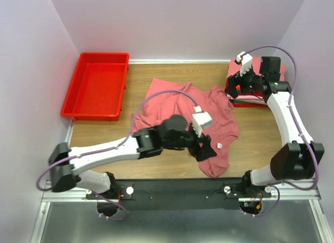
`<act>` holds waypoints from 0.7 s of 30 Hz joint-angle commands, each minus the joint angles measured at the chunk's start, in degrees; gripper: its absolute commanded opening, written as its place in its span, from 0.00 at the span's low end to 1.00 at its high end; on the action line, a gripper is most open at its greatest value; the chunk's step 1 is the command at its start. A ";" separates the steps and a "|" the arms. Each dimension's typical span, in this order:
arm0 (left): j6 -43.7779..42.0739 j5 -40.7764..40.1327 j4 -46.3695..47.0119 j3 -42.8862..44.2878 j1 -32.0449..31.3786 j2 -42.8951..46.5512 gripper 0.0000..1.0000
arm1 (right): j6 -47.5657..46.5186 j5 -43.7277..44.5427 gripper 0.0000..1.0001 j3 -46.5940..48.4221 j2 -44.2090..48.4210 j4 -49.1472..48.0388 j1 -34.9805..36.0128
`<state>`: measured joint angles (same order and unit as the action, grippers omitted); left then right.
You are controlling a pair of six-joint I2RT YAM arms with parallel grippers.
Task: Fold and stack the t-shirts
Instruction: Flatten the tshirt out
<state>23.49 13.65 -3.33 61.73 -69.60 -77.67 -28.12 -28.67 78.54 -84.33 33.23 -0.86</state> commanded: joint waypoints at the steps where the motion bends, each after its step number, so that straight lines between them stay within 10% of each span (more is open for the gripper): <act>1: -1.96 -15.88 -3.60 -2.13 2.53 9.63 0.79 | -4.82 -11.99 0.90 -1.02 2.95 8.66 -0.37; 6: 14.42 -22.17 -7.12 -12.76 13.25 16.48 0.81 | -32.90 -27.41 0.86 -9.16 1.37 35.44 4.45; 13: 41.62 -31.39 -11.42 -26.14 18.36 18.70 0.77 | -12.24 -2.57 0.79 -27.20 9.62 13.10 27.19; 21: 42.26 -32.63 -10.12 -24.73 28.36 8.07 0.79 | -5.28 11.62 0.78 -31.25 8.75 7.81 29.17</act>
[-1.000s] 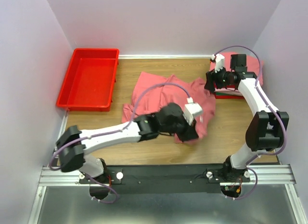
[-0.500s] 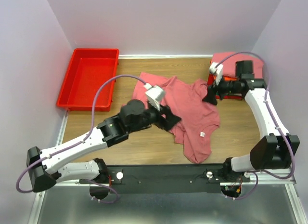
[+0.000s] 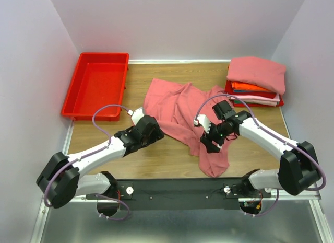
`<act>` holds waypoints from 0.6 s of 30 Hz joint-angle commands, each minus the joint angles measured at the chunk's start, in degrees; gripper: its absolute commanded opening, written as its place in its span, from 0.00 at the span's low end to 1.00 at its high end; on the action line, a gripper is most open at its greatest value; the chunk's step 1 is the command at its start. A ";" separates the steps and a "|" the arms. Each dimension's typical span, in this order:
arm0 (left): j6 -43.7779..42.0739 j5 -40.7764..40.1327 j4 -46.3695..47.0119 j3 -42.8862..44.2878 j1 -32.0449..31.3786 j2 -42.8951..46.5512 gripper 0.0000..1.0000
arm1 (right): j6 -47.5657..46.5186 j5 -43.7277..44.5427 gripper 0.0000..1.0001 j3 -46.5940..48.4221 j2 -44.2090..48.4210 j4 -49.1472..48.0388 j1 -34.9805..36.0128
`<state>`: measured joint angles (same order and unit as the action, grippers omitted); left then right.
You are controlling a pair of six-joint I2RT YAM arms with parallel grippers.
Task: Fold and stack the t-shirts
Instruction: Flatten the tshirt out
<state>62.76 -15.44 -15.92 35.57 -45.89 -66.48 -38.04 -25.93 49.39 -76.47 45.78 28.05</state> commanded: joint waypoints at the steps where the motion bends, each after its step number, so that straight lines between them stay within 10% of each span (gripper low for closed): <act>1: 2.81 -3.80 2.91 1.60 5.54 -3.65 0.80 | 4.90 8.45 0.78 -2.45 0.88 -4.82 0.33; 18: -4.58 -4.24 6.69 10.92 16.97 -17.19 0.81 | 6.93 9.41 0.68 -5.79 -0.26 -6.23 1.04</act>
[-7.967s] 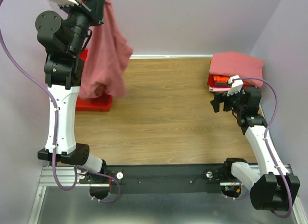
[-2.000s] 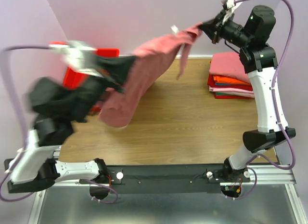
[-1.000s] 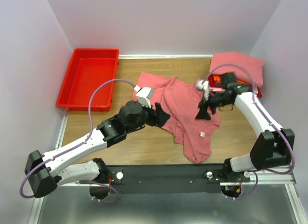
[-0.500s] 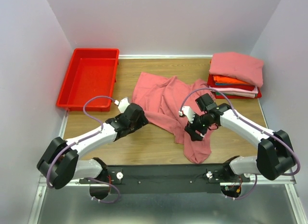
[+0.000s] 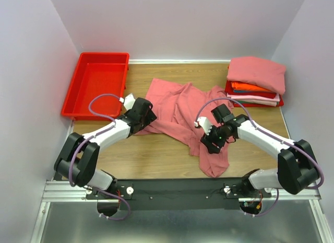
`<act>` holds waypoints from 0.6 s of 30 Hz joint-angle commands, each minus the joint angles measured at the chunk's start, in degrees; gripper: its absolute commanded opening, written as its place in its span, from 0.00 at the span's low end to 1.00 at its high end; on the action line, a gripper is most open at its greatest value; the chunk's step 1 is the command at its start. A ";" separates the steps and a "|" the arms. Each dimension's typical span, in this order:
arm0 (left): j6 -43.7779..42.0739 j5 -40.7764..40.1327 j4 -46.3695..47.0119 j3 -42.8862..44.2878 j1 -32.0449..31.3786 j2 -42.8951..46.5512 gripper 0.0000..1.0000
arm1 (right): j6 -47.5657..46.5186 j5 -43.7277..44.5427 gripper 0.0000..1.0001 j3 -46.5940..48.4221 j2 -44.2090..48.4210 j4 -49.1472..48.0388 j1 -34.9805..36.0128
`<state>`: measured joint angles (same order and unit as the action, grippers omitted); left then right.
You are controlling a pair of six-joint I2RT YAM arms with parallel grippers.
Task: Fold and stack the t-shirts
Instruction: Flatten the tshirt out
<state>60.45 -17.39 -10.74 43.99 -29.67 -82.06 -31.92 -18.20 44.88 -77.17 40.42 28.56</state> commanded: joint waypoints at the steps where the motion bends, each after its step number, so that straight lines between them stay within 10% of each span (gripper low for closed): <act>1: -2.52 -2.65 1.51 3.12 1.10 -2.65 0.81 | 0.81 1.67 0.68 -1.55 0.44 -0.79 0.54; 9: -6.47 -3.97 0.11 7.60 2.51 -10.74 0.62 | 0.63 1.41 0.60 -1.55 -0.26 -0.79 0.53; 12: -7.71 -3.71 0.72 7.17 2.51 -10.84 0.33 | 0.55 0.80 0.54 -1.47 -0.62 -0.70 0.54; 14: -8.59 -3.88 1.34 6.81 2.77 -9.96 0.11 | 0.46 0.44 0.46 -1.38 -0.88 -0.61 0.54; 18: -10.96 -4.50 1.34 7.34 3.04 -4.62 0.01 | -0.77 -1.05 0.10 0.20 -1.85 1.49 0.54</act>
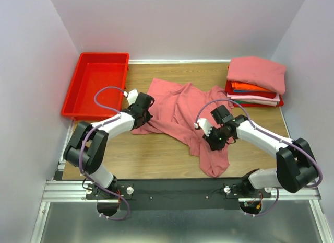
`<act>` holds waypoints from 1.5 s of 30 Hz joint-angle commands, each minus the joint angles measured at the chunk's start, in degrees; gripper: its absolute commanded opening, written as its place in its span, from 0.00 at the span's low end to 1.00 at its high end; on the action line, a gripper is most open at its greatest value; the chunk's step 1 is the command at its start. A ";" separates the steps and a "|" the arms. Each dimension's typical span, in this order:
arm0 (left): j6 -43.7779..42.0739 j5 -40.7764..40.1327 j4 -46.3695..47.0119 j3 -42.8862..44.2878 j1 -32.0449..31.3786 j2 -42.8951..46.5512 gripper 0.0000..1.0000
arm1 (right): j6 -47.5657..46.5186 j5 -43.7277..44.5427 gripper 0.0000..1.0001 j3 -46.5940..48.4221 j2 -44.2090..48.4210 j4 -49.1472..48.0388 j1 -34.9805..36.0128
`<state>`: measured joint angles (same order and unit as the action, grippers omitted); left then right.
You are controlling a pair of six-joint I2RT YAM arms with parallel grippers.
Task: Fold and stack the t-shirts
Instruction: Flatten the tshirt out
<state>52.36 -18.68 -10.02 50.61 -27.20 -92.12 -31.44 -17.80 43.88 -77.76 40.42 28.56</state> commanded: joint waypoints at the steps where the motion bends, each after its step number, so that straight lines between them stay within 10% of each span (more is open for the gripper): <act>1: -3.40 -3.90 0.53 0.72 0.57 6.85 0.00 | -1.43 -1.97 0.06 2.86 -1.43 2.20 0.54; 11: -8.50 -3.56 0.62 0.37 3.03 22.24 0.00 | -3.98 -5.13 0.00 18.34 -0.64 10.11 0.45; 15: -9.47 -0.67 0.62 -0.33 3.21 23.56 0.00 | -3.63 -14.25 0.61 18.54 -4.06 13.89 0.62; 27: -9.29 2.15 1.58 -4.02 3.21 24.35 0.00 | 16.75 -6.81 0.71 12.28 -12.67 -4.82 12.13; 33: -8.94 2.33 1.85 -4.64 3.21 24.44 0.00 | 18.43 -4.44 0.53 12.90 -17.34 -6.15 12.93; 40: -9.56 1.89 1.50 -3.24 4.43 25.32 0.00 | 15.72 3.98 0.00 19.64 -16.38 -4.92 12.75; 45: -9.73 3.73 3.25 0.09 7.42 25.06 0.00 | 2.99 12.70 0.00 31.24 -12.42 -3.87 4.07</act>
<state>43.29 -16.67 -9.45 46.74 -21.96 -68.18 -18.83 -13.72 65.39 -94.02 37.60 38.85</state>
